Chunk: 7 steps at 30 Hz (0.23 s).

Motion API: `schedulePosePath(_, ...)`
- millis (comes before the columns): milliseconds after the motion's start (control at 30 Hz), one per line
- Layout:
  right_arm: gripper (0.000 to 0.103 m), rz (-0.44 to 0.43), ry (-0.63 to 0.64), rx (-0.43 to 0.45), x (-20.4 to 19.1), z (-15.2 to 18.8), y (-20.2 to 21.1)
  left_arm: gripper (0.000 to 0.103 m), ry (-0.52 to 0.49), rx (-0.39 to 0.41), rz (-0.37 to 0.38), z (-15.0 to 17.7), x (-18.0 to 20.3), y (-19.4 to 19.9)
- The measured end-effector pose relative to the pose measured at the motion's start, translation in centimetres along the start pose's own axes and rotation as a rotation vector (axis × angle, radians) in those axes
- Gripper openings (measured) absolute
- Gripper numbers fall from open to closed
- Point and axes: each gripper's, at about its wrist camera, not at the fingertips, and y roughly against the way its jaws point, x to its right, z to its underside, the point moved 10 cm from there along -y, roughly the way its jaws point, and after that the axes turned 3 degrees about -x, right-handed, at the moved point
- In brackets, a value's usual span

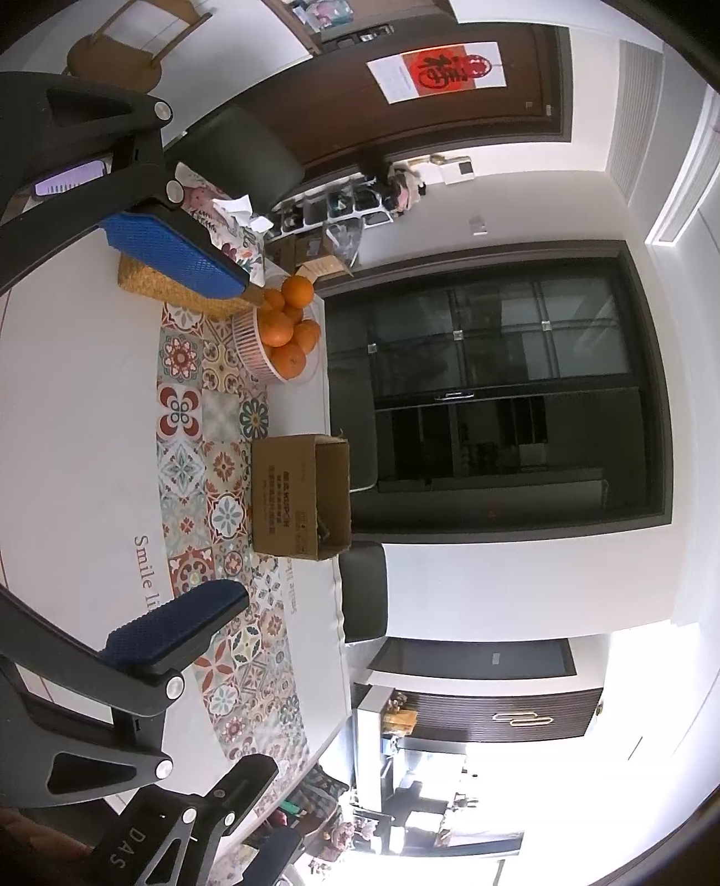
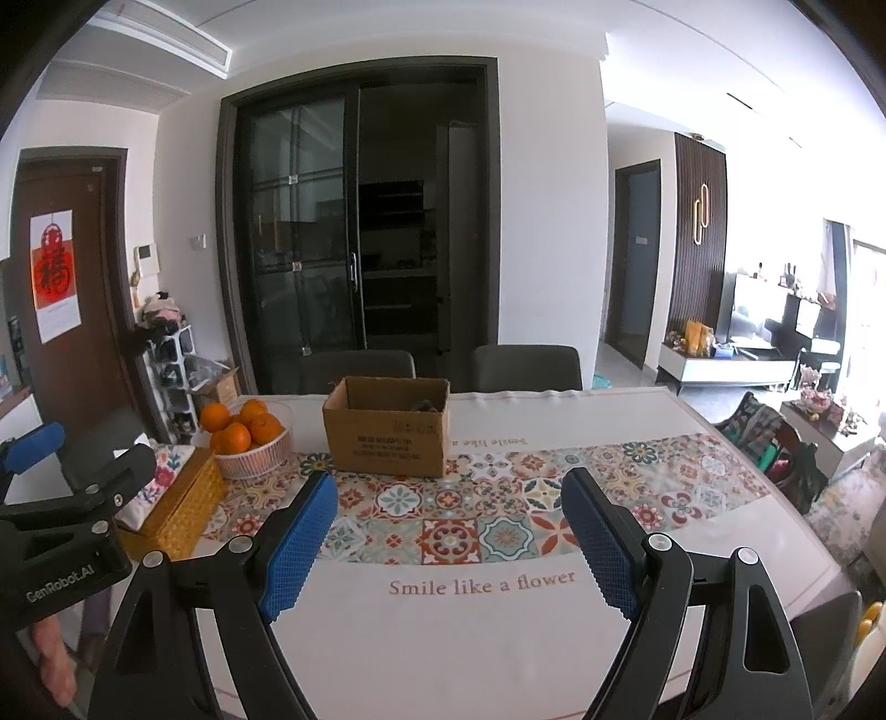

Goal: Organize soft objects

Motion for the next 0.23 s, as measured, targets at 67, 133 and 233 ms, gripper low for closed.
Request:
schedulePosePath(67,0.084,0.000,-0.002,0.001,-0.01,0.01,-0.01,0.103,-0.001,0.001,0.000,-0.02,0.07,0.08)
schedulePosePath(133,0.084,-0.001,-0.003,0.001,0.06,0.01,0.05,0.103,-0.002,0.001,0.001,0.00,0.12,0.09)
schedulePosePath(233,0.084,-0.002,-0.003,0.000,0.07,0.06,0.06,0.103,-0.002,-0.003,-0.001,0.04,0.14,0.06)
